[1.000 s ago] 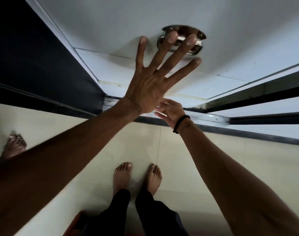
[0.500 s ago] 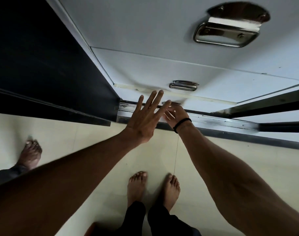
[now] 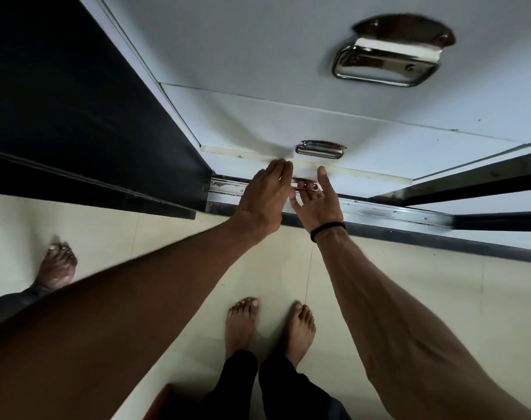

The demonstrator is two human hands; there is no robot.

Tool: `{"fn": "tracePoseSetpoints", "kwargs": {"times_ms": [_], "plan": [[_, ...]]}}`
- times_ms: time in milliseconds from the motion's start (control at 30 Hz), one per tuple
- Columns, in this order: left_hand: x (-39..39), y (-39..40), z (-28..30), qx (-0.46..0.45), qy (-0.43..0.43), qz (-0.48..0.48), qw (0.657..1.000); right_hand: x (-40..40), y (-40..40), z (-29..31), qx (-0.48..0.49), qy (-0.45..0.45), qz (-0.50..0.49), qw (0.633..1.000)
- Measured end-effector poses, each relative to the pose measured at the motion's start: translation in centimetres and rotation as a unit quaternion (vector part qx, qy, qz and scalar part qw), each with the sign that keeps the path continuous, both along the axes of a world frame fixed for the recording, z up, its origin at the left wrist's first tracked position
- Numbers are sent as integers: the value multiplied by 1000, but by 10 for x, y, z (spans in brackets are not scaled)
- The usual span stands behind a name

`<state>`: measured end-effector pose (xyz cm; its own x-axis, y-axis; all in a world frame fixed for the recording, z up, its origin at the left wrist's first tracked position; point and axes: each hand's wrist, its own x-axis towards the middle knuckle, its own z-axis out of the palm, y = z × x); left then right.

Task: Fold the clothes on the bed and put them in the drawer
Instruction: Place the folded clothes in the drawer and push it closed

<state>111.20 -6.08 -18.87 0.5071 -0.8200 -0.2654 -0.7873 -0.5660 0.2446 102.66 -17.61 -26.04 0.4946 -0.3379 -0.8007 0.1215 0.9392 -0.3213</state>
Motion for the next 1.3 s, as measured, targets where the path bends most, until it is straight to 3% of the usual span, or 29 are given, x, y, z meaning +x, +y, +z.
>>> {"fn": "tracePoseSetpoints", "kwargs": {"times_ms": [200,333,567,733,900,1067,1300], "plan": [[-29,9,14,77,-45,-5,996,-7,18,5,10,90,-9,996],[-84,50,13,150,-12,-27,988,-52,54,12,31,149,24,988],[-164,122,17,171,88,6,981,-124,105,27,105,194,67,973],[-159,126,20,160,143,6,977,-134,97,36,84,227,154,958],[-128,118,65,182,181,4,966,-145,90,78,36,264,218,939],[-121,84,130,167,211,32,963,-174,83,156,15,241,165,956],[-163,2,220,160,218,-44,962,-244,61,248,7,231,17,973]]}}
